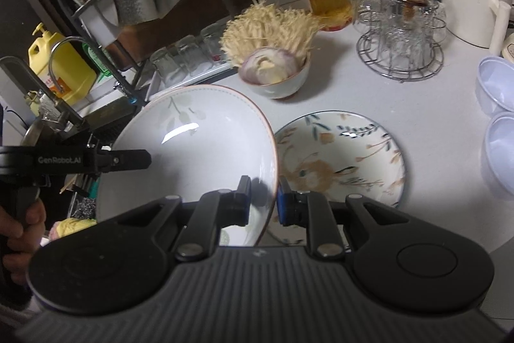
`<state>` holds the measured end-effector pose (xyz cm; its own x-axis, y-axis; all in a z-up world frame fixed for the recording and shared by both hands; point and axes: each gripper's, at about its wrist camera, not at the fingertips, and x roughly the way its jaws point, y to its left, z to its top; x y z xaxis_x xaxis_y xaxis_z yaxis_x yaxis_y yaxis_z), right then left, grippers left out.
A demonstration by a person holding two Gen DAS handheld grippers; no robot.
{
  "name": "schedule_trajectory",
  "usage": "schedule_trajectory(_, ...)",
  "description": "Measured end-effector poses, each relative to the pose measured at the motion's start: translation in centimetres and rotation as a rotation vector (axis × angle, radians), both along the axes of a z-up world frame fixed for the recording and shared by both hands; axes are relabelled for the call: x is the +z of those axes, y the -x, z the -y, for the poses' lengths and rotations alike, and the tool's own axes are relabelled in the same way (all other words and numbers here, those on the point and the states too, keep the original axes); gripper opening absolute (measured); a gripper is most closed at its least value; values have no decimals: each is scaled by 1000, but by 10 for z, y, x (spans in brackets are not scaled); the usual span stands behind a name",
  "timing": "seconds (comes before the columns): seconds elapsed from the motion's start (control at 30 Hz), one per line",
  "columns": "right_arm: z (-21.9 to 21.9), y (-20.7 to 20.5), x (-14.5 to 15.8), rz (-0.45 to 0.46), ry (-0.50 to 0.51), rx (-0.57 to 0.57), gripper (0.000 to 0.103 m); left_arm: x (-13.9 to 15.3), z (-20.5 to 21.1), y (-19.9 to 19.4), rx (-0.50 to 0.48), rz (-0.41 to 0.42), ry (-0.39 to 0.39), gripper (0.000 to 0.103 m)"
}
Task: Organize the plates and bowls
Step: 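Lift the white plate with both grippers and carry it over the floral plate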
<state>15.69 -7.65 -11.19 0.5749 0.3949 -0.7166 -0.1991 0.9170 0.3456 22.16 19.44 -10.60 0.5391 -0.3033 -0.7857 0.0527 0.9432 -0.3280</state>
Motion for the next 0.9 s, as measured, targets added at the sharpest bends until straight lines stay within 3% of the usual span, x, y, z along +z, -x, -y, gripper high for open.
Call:
schedule_trajectory(0.3, 42, -20, -1, 15, 38, -10, 19, -16, 45, -21, -9, -20, 24, 31)
schedule_trajectory(0.63, 74, -39, -41, -61, 41, -65, 19, -63, 78, -50, 19, -129, 46, 31)
schedule_trajectory(0.9, 83, -52, -63, -94, 58, -91, 20, -82, 100, -70, 22, -172, -20, 31)
